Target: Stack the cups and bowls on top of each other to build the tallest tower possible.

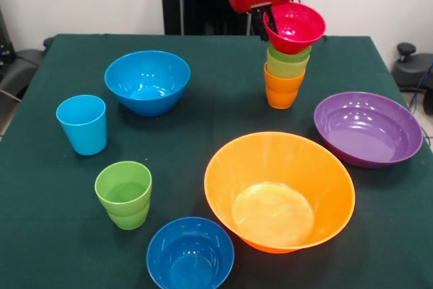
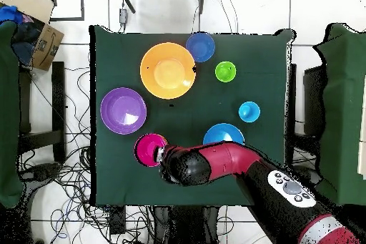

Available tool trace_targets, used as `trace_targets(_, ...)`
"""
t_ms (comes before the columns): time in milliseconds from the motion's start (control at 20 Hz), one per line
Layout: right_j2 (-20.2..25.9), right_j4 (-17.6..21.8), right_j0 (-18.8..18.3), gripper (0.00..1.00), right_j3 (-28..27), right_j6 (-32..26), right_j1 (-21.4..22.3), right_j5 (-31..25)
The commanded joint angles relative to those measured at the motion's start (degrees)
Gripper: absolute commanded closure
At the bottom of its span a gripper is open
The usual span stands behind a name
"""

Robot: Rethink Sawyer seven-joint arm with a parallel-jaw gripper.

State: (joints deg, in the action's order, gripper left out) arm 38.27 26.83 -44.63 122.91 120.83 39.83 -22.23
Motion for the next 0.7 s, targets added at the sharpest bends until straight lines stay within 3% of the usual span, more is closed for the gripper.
trace_targets(50, -3.18, 4.88, 3.07, 1.00, 2.42, 1.51, -2.46, 3.50)
trace_targets(700, -3.33, 3.61, 4.13, 1.00, 2.67, 1.90, -2.60, 6.19)
